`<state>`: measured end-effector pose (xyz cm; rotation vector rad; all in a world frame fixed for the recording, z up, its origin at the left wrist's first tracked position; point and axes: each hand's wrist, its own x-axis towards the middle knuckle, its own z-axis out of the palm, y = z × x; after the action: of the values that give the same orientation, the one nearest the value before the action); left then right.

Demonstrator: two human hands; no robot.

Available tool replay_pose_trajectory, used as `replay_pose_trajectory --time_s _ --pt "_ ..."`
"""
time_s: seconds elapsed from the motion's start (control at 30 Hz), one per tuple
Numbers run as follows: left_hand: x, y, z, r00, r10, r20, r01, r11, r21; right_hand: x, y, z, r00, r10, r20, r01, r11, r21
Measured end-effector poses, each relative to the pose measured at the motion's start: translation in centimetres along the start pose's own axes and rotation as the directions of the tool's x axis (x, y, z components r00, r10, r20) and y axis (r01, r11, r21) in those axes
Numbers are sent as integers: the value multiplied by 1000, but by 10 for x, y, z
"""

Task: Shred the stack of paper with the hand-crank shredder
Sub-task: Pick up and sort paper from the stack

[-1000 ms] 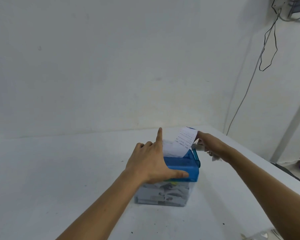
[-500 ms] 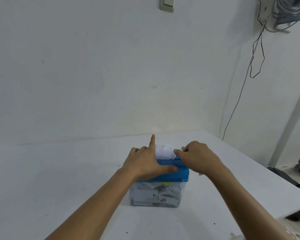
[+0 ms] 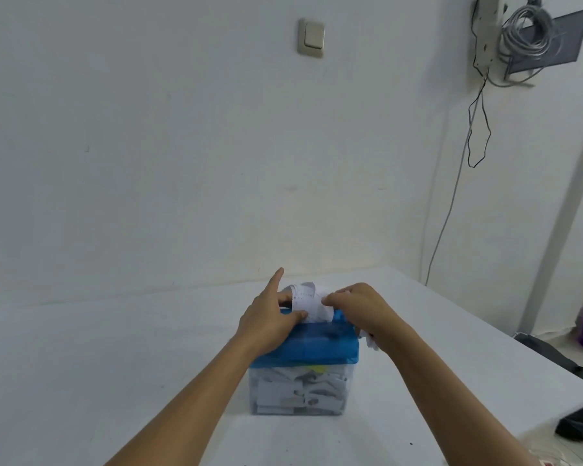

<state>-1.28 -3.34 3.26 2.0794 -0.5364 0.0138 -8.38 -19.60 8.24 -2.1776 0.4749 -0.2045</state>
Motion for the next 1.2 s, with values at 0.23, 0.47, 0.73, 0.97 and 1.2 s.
replay_pose_trajectory --time_s 0.23,0.47,0.73,0.97,1.2 --pt "-3 2 -1 999 35 -5 -35 997 -62 3 -4 5 999 -26 42 27 999 -17" --pt "-8 8 -3 999 33 -8 -33 996 -87 7 -3 15 986 -166 0 165 981 -107" --pt "-8 7 -6 997 74 10 -73 996 -51 9 -6 24 980 -190 -62 175 964 -199" --pt "-12 8 -11 993 113 30 -113 994 7 3 -20 29 990 -136 -37 113 920 -375" --pt "-22 9 -4 998 -19 -52 35 944 329 7 -14 0 985 -82 152 73 995 64"
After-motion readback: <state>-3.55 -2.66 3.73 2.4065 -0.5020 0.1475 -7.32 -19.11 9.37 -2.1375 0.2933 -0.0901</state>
